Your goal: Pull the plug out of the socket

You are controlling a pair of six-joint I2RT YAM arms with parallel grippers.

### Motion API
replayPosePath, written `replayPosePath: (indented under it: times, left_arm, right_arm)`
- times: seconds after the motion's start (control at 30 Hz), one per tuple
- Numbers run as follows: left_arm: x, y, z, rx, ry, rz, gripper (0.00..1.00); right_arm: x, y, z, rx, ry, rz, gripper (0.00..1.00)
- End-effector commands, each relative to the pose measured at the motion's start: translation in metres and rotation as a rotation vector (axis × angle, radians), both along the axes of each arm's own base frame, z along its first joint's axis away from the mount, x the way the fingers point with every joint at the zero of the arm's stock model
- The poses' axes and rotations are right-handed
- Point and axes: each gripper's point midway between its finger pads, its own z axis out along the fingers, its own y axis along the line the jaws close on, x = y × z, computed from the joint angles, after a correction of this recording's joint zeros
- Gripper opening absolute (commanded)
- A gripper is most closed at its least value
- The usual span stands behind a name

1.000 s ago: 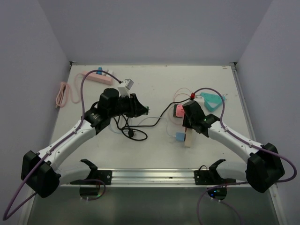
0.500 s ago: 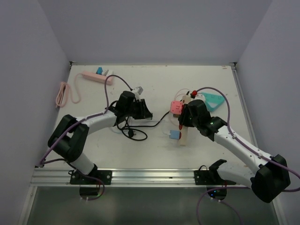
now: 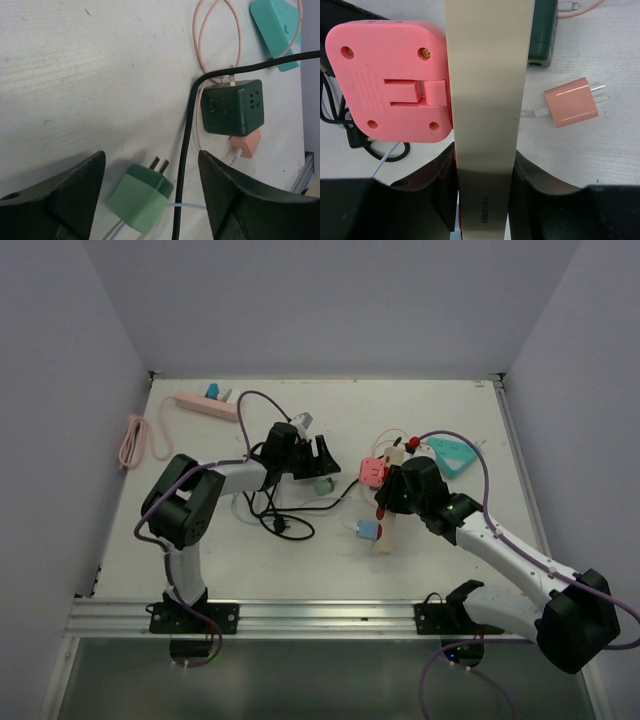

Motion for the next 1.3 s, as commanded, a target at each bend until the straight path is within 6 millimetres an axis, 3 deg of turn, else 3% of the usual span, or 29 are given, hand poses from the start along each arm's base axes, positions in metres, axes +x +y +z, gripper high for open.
replayPosePath:
  times: [0.0, 0.1, 0.13, 0.17, 0.2, 0.23, 0.27, 0.3, 0.37, 0.43, 0.5, 0.67, 0.93, 1.27]
  left_arm:
    - [0.001, -0.001, 0.059, -0.069, -0.129, -0.022, 0.82]
    - [-0.017, 0.010, 0.065, -0.051, -0.127, -0.033, 0.95]
    - [-0.023, 0.013, 0.084, -0.067, -0.158, -0.037, 0.97]
    - [-0.034, 0.018, 0.080, -0.056, -0.143, -0.044, 0.99]
    - [-0.043, 0.019, 0.099, -0.083, -0.174, -0.061, 0.99]
    - [-0.055, 0.025, 0.094, -0.077, -0.165, -0.069, 1.00]
    - [-0.062, 0.028, 0.098, -0.079, -0.171, -0.076, 1.00]
    - [-0.072, 0.029, 0.115, -0.105, -0.208, -0.104, 1.00]
    - [-0.090, 0.033, 0.115, -0.092, -0.226, -0.151, 1.00]
    - [-0.110, 0.029, 0.131, -0.099, -0.284, -0.211, 0.99]
    - [-0.132, 0.022, 0.135, -0.089, -0.311, -0.276, 1.00]
    - [-0.165, 0.001, 0.126, -0.138, -0.234, -0.331, 0.99]
    - [-0.150, -0.013, 0.129, -0.157, -0.158, -0.232, 0.97]
    - [-0.148, -0.045, 0.132, -0.175, -0.153, -0.265, 0.89]
  right_arm:
    - [0.019, 0.014, 0.034, 0.083, -0.098, -0.004, 0.00]
    - [0.022, 0.015, 0.036, 0.080, -0.101, -0.003, 0.00]
    - [0.022, 0.015, 0.036, 0.079, -0.100, -0.003, 0.00]
    - [0.024, 0.016, 0.038, 0.079, -0.102, -0.002, 0.00]
    - [0.026, 0.016, 0.042, 0.081, -0.113, -0.006, 0.00]
    - [0.028, 0.016, 0.044, 0.081, -0.117, -0.010, 0.00]
    - [0.029, 0.017, 0.045, 0.081, -0.117, -0.009, 0.00]
    - [0.031, 0.018, 0.050, 0.084, -0.126, -0.012, 0.00]
    - [0.034, 0.020, 0.054, 0.093, -0.130, -0.015, 0.00]
    - [0.038, 0.023, 0.058, 0.104, -0.134, -0.016, 0.00]
    - [0.041, 0.027, 0.063, 0.120, -0.141, -0.015, 0.00]
    - [0.048, 0.035, 0.080, 0.184, -0.176, -0.027, 0.00]
    - [0.058, 0.041, 0.105, 0.266, -0.233, -0.056, 0.00]
    - [0.054, 0.047, 0.103, 0.338, -0.224, -0.060, 0.00]
